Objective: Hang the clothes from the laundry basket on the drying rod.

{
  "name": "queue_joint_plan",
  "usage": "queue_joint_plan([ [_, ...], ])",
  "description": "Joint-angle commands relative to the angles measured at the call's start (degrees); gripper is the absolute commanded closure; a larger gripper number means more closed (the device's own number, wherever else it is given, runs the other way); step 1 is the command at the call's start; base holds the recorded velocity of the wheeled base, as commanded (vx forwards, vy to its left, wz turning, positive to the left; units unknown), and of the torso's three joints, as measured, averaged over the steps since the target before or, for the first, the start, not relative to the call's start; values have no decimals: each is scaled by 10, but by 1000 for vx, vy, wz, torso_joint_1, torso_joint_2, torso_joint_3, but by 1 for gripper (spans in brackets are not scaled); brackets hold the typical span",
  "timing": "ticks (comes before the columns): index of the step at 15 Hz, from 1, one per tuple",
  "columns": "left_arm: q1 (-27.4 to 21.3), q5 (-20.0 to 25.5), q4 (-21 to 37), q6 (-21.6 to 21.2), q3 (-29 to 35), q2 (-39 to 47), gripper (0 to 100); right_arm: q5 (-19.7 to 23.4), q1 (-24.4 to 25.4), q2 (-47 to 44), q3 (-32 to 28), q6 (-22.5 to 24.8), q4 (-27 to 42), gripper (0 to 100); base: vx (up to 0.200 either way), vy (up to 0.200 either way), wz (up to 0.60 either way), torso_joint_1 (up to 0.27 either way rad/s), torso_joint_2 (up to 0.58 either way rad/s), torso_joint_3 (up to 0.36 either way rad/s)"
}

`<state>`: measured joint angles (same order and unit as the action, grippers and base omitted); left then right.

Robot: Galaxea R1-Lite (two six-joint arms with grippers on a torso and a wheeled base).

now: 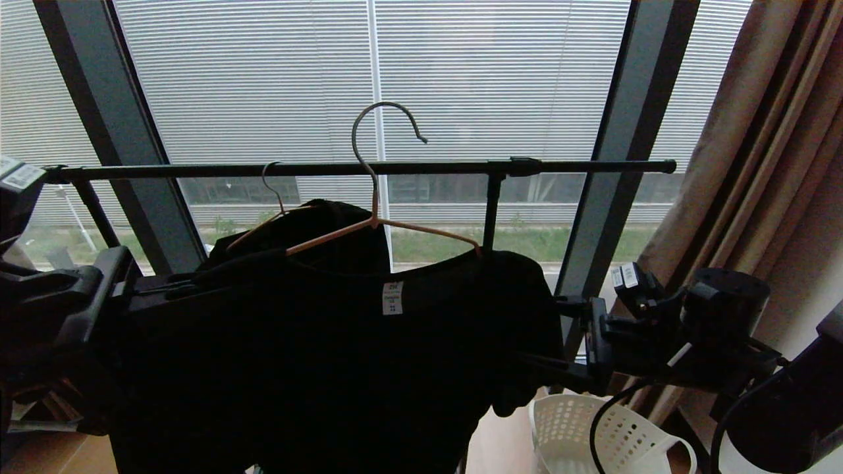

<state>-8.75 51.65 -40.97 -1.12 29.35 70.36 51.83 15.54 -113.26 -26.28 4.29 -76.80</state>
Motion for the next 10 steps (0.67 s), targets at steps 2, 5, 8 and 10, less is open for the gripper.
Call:
queue_joint_plan([
  [2,1,0,-15,14,-7,-1,100,0,0,-15,-4,0,0,0,0,0,0,0,0,0],
  [5,1,6,-38,26,-14,-1,100,0,0,-27,-5,1,0,0,0,0,0,0,0,0],
  [8,1,6,-44,39,-17,-13,100,-1,-1,-28,-11,1,1,100,0,0,0,0,0,0],
  [10,9,7,-43,45,-18,-22,100,-1,-18,-26,-14,1,1,100,0,0,0,0,0,0],
])
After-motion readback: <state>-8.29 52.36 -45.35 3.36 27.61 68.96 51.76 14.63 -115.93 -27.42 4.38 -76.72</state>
